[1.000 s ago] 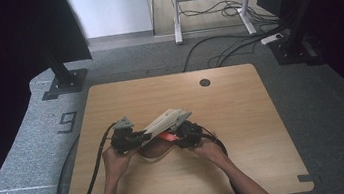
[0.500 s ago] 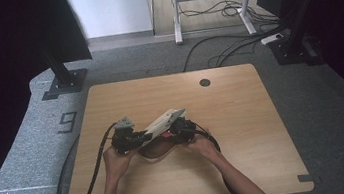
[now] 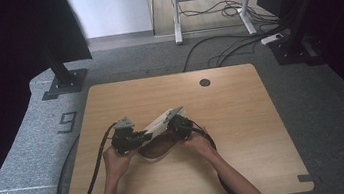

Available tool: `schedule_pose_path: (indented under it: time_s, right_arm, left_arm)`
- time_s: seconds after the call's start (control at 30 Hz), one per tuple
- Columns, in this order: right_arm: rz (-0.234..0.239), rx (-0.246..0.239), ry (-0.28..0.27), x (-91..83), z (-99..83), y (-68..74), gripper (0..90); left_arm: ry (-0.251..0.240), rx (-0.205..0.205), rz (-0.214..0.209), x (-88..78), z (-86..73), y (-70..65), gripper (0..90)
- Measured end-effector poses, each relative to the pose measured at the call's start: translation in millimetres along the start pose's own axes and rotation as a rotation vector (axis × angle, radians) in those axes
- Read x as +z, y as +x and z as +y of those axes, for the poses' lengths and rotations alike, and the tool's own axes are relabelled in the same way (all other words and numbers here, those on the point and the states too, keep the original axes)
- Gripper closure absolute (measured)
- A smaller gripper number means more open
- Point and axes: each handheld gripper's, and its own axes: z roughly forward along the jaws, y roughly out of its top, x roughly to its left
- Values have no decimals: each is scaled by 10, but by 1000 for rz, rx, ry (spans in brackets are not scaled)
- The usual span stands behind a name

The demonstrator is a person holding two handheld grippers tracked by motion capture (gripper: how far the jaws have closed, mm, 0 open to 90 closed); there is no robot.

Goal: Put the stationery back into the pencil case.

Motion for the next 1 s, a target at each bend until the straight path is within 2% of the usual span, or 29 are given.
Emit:
schedule_pose_path:
  time_s: [0.03, 0.07, 0.17, 0.4, 0.47, 0.57, 0.7, 0.83, 0.87, 1.0]
  right_arm:
    - [0, 0, 0, 0, 0, 0, 621]
    - [-24, -11, 7, -1, -8, -3, 564]
    - [-36, -12, 14, -24, -26, -7, 504]
    - [-72, -20, 19, -126, -115, -46, 469]
    - [-71, -10, 17, -167, -142, -66, 477]
    - [-95, -12, 22, -229, -188, -107, 495]
    - [-120, 13, 26, -285, -260, -180, 529]
    - [-125, 33, 31, -296, -306, -229, 566]
    - [-122, 47, 31, -292, -324, -254, 603]
    - [-118, 59, 32, -271, -326, -263, 658]
  left_arm:
    - [-1, -2, -1, 0, -2, 3, 763]
    - [-1, -2, -2, 0, -3, 4, 763]
    - [-1, -4, -3, 0, -5, 8, 763]
    - [0, -7, -6, 1, -8, 14, 762]
    - [-1, -9, -6, 1, -9, 16, 762]
    - [-1, -9, -9, 2, -10, 21, 762]
    - [-3, -14, -11, 3, -14, 27, 762]
    - [-2, -13, -11, 5, -13, 26, 761]
    - [-2, -13, -12, 5, -14, 26, 761]
    - [-3, -14, -13, 6, -15, 27, 761]
